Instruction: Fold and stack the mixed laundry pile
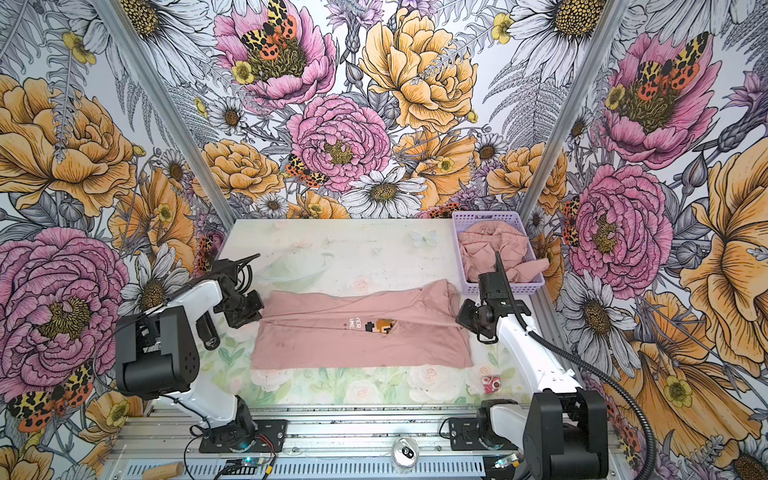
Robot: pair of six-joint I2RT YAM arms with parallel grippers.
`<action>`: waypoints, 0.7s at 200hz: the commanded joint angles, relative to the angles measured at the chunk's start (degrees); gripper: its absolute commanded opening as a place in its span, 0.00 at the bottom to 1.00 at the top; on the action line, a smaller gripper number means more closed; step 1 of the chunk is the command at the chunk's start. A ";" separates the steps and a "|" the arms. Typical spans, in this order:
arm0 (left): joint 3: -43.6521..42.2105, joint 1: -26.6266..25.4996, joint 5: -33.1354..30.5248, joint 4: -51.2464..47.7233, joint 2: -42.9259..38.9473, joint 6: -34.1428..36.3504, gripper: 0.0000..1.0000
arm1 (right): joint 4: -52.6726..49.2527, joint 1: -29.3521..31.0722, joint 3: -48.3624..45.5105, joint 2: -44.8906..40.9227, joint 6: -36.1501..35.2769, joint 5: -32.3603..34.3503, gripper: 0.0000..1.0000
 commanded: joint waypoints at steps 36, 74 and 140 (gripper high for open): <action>-2.56 0.03 0.94 0.22 1.51 0.06 0.00 | 0.25 -0.21 -1.19 1.34 1.35 0.44 0.00; -3.57 -0.33 1.34 -0.79 -1.14 -0.65 0.36 | -0.01 0.75 -2.72 2.71 3.14 -0.76 0.07; 1.61 -4.69 0.78 -1.19 -6.70 -3.42 0.49 | -2.93 9.75 6.91 0.92 2.48 9.40 0.31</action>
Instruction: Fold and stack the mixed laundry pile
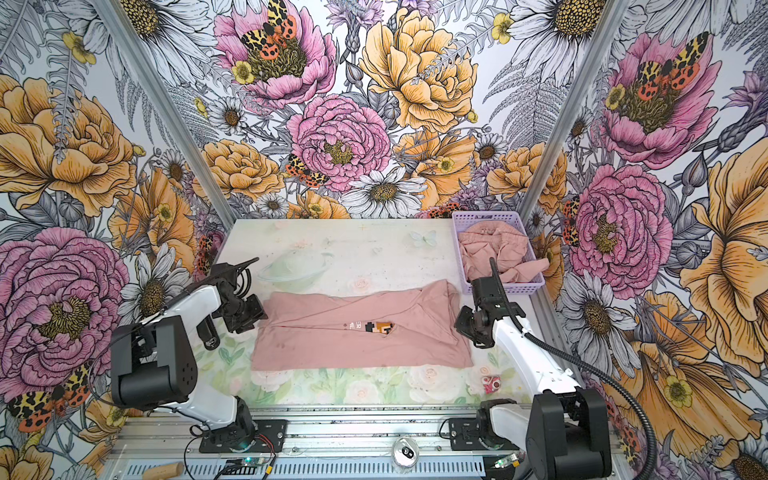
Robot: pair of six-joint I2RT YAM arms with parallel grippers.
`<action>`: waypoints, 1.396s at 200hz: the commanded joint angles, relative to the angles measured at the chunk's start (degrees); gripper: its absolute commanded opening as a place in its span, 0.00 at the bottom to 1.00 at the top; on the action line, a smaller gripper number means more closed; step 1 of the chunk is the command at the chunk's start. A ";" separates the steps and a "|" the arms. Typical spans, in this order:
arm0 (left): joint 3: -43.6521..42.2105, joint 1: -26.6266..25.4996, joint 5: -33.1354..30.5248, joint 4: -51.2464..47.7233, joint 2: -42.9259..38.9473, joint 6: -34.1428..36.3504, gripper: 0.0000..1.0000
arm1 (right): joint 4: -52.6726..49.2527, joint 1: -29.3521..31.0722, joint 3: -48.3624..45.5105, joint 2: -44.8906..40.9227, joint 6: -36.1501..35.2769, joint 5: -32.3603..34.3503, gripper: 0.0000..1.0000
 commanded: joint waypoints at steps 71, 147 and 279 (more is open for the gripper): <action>9.19 -10.33 0.52 2.73 8.31 -2.75 0.46 | 12.09 13.02 16.13 21.43 -8.13 -2.23 0.37; 7.23 -10.28 0.58 3.63 8.16 -3.15 0.44 | 12.39 13.90 22.81 34.26 -13.21 -5.82 0.40; 6.00 -9.82 1.19 4.03 7.15 -3.24 0.41 | 9.60 16.63 15.22 26.83 -9.48 -6.87 0.00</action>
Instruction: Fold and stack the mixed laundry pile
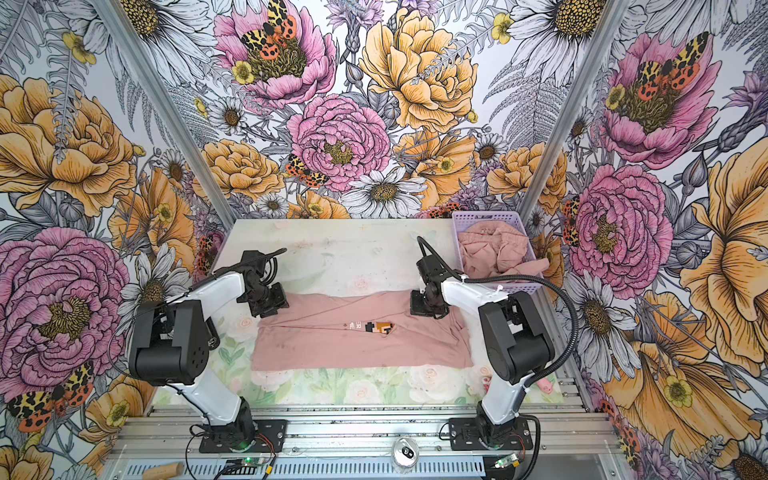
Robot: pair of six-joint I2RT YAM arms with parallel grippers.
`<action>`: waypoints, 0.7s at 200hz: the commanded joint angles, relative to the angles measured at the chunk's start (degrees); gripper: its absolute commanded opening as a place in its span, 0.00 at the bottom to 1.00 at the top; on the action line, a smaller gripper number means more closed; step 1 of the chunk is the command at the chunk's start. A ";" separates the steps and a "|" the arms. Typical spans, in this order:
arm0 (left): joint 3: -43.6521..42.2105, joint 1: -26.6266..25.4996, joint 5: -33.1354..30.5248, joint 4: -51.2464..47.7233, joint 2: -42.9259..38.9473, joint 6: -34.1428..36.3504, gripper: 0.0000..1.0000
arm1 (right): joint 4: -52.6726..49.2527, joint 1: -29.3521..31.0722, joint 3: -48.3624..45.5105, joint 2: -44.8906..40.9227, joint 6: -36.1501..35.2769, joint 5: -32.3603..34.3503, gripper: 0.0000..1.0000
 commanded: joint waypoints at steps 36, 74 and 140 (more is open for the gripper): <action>-1.20 0.43 1.24 1.43 -2.41 -0.18 0.40 | -1.64 4.76 -4.54 -9.57 6.16 -1.40 0.00; -1.93 0.14 1.60 1.37 -2.33 0.48 0.40 | -1.58 9.20 -6.95 -11.54 9.59 -1.61 0.00; -2.90 -0.16 1.96 1.28 -3.16 1.27 0.40 | -2.31 14.03 -9.71 -13.17 14.57 -3.87 0.00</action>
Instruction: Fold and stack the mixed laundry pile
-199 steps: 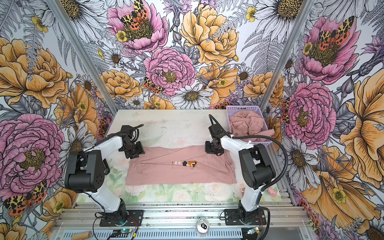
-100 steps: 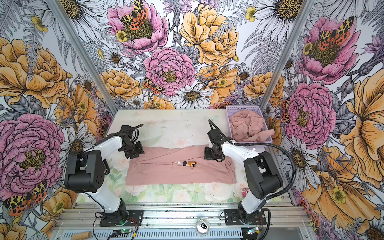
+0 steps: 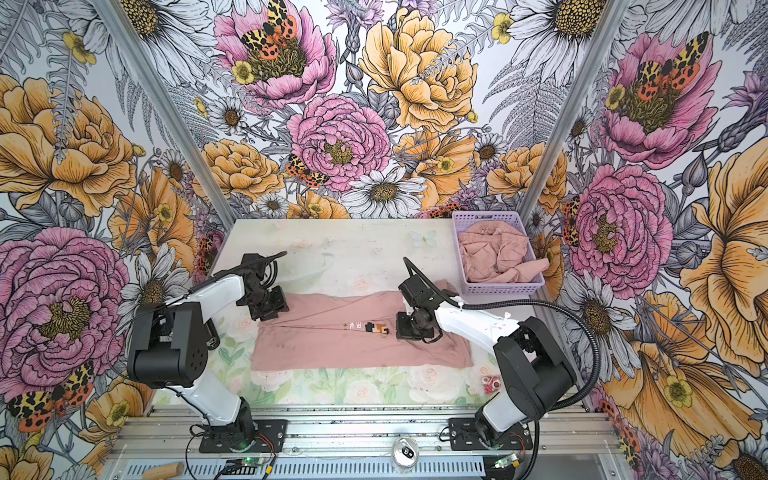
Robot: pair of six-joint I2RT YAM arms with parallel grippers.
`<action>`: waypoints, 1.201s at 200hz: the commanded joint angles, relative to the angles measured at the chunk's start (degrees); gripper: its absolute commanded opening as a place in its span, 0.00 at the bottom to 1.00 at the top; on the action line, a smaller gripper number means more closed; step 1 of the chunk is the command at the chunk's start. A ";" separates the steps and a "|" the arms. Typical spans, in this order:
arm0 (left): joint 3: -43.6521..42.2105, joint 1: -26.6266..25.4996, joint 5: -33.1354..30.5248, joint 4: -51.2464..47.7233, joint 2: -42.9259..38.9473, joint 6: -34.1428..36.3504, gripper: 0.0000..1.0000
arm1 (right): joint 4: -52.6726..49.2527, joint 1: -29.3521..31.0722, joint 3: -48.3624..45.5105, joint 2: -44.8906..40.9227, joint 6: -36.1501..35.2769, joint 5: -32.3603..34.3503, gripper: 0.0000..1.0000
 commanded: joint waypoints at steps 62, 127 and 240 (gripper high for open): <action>-0.65 -0.77 1.27 1.33 -3.10 0.49 0.40 | -7.57 3.13 3.34 -6.59 0.67 -1.01 0.20; 1.05 -2.93 1.05 1.38 -0.85 0.27 0.40 | -7.75 -4.11 6.89 0.87 -6.38 6.58 0.21; -0.20 -2.98 0.99 1.23 -0.55 0.73 0.40 | -10.75 -1.55 -1.77 -3.26 -4.00 5.50 0.19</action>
